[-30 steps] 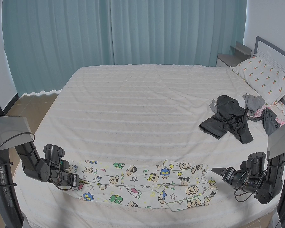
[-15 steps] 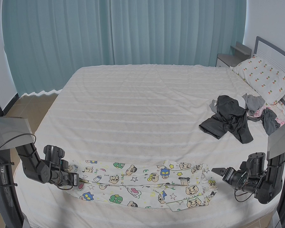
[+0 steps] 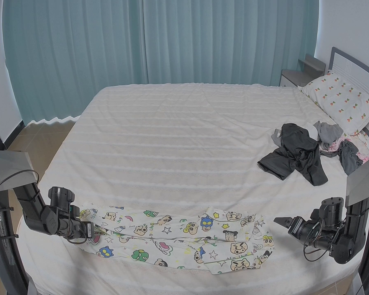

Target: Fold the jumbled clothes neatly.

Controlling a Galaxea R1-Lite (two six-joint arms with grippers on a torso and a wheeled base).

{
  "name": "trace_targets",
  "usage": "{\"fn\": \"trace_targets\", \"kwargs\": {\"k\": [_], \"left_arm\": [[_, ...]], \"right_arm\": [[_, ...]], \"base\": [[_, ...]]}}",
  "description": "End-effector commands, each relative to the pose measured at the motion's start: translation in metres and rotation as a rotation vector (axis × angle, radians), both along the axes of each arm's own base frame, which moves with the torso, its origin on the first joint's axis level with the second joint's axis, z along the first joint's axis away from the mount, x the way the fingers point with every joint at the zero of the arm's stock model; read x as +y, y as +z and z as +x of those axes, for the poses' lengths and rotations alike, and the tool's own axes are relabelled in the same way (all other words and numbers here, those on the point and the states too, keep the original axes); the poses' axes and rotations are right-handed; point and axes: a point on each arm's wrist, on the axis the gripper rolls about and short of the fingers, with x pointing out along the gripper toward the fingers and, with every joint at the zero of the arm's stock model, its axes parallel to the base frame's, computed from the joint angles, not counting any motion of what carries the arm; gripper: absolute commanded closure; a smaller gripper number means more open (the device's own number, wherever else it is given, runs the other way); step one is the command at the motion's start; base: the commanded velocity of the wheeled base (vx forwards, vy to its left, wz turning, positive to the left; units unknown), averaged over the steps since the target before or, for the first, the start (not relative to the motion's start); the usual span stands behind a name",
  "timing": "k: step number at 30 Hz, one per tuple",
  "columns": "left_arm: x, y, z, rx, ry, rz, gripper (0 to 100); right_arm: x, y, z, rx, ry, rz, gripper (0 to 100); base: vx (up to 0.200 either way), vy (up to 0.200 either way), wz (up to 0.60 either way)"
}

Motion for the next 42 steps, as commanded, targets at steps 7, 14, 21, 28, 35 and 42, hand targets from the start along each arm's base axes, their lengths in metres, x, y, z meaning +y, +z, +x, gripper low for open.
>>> {"fn": "trace_targets", "kwargs": {"k": [7,14,21,28,35,42], "left_arm": [[0.008,0.0,0.0,-0.006,0.018,-0.005,0],[0.007,0.001,0.002,-0.017,0.011,-0.019,0],[0.005,0.003,0.0,-0.08,-0.028,-0.093,0],[0.007,0.004,-0.013,-0.045,0.001,-0.147,0],[0.016,0.013,-0.016,-0.081,0.015,-0.192,0],[0.019,0.019,-0.005,-0.112,0.092,-0.251,0]], "right_arm": [[0.0,0.001,0.001,-0.011,0.0,0.002,0],[0.0,0.001,0.001,-0.011,0.0,0.002,0],[0.0,-0.002,0.001,0.0,0.002,-0.003,0],[0.0,-0.002,0.001,0.0,0.002,-0.003,0],[0.0,-0.002,0.001,0.0,0.002,-0.003,0],[0.001,-0.003,0.001,0.002,0.002,-0.004,0]], "base": [[0.0,0.0,0.0],[0.0,0.0,0.0],[0.0,0.0,0.0],[0.0,0.0,0.0],[0.0,0.0,0.0],[0.0,0.0,0.0]]}}
